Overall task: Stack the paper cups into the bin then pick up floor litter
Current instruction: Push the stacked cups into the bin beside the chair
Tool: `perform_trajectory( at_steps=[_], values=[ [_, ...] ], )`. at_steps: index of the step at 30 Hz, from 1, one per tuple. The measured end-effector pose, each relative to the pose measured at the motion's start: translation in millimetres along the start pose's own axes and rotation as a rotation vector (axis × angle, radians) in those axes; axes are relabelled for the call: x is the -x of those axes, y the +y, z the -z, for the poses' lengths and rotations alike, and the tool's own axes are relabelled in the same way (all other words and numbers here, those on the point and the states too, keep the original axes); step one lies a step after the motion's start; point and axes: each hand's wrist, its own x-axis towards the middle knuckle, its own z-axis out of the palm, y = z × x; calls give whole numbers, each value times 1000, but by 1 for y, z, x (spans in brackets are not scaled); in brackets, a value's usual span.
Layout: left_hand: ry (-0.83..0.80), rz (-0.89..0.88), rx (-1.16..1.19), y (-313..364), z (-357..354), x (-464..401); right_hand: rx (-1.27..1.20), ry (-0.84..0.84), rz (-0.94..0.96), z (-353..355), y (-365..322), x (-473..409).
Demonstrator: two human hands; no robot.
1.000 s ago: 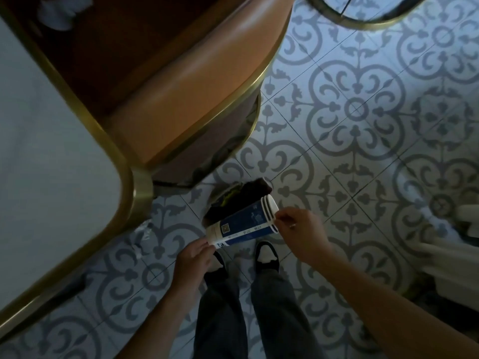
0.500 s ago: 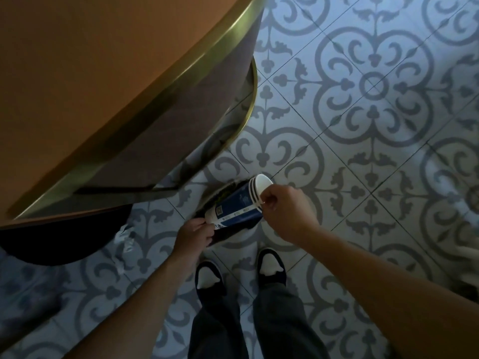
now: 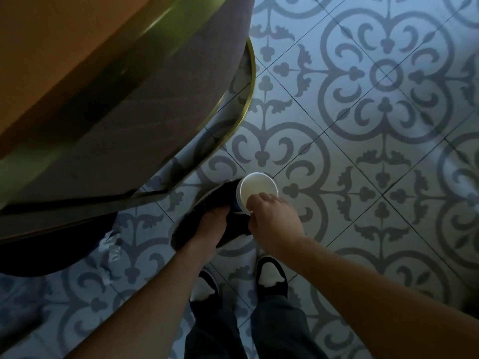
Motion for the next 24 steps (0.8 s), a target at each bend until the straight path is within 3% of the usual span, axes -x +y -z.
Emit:
perform_trajectory(
  at_steps=[13,24],
  values=[
    [-12,-52,255,3,-19,9,171,-82,83,-22,12,-8],
    [21,-54,236,-2,-13,22,254,-138,156,-28,16,4]
  ],
)
